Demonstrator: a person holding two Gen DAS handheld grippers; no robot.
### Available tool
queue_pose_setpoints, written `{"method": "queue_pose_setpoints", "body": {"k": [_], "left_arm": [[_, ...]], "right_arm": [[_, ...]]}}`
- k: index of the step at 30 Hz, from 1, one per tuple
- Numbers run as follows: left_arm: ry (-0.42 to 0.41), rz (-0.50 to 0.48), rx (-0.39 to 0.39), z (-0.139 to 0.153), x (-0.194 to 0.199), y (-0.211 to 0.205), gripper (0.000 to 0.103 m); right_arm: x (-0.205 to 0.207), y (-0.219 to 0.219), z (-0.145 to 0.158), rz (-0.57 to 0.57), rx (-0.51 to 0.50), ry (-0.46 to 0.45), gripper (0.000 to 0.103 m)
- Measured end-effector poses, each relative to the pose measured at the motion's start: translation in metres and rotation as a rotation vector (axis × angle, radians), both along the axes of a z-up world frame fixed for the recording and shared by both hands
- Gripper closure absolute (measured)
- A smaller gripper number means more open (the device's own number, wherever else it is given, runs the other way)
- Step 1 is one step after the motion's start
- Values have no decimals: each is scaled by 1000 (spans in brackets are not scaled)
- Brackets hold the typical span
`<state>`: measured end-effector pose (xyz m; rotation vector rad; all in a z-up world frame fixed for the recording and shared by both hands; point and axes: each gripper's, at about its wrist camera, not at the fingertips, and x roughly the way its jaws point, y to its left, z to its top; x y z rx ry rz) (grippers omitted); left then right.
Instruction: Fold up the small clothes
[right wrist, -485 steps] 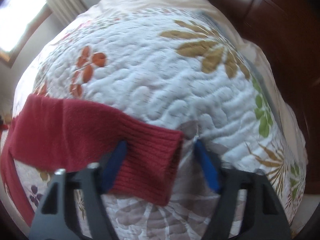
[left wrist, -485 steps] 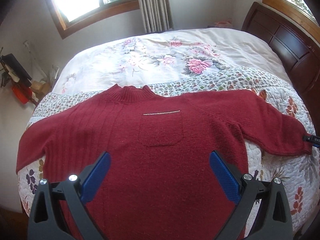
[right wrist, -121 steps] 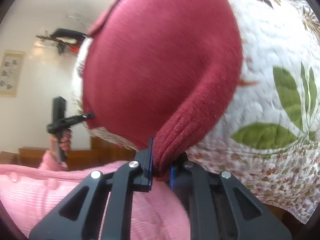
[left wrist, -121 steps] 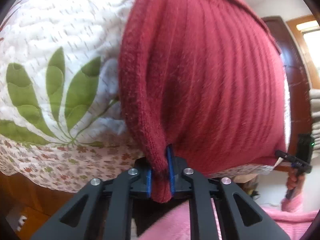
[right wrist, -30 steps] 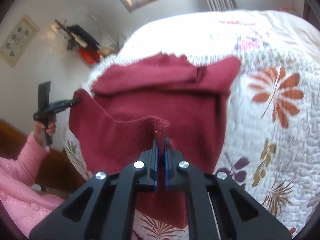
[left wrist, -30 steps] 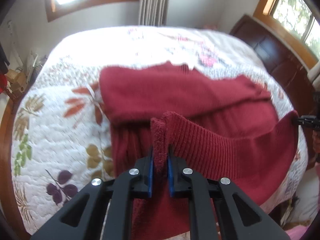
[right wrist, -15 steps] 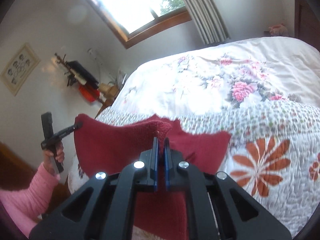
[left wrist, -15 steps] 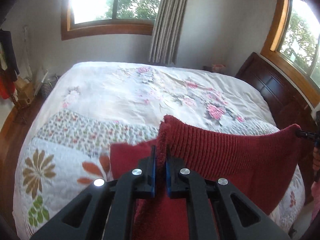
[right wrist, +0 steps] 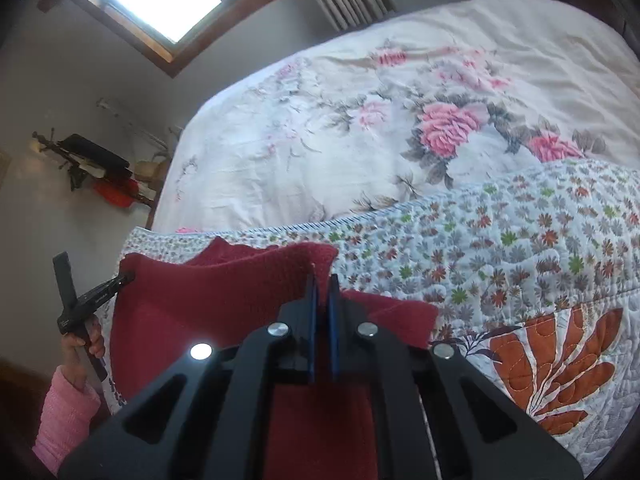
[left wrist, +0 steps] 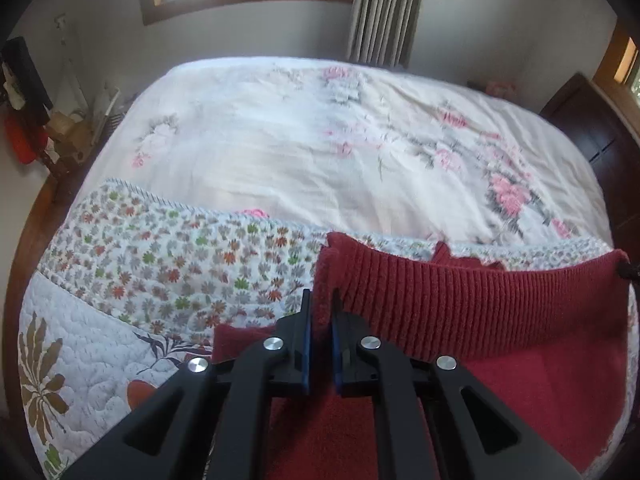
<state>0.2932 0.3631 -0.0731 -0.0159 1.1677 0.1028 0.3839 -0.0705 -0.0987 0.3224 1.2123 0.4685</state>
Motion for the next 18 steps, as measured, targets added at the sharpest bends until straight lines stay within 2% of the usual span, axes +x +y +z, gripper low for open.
{"method": "queue_pose_setpoints", "body": {"k": [3,6,8,11,12,14,18], "left_arm": [[68,-20,62,-22,2,-6,91],[111,0,67,-35,3,-3,80],[121,14,61,-35,1,-1,75],[108,35,17,-20,-6,6,62],[95,47,3,-11,-10,10,57],[52,65,-20,12,-23,17,54],[-27,27,17,52,-62,14,52]], "right_arm": [[6,2,-30,-9,-62,62,98],[5,6,-51,-4,-145,109,91],[1,7,-54,6,-171,121,88],[-10,-3,-42,0,-151,103,68],[-17,-9,-34,0,-134,98,65],[-32,-14,-18,29,-126,82,63],[-80,-13,0,121,-168,95,62]]}}
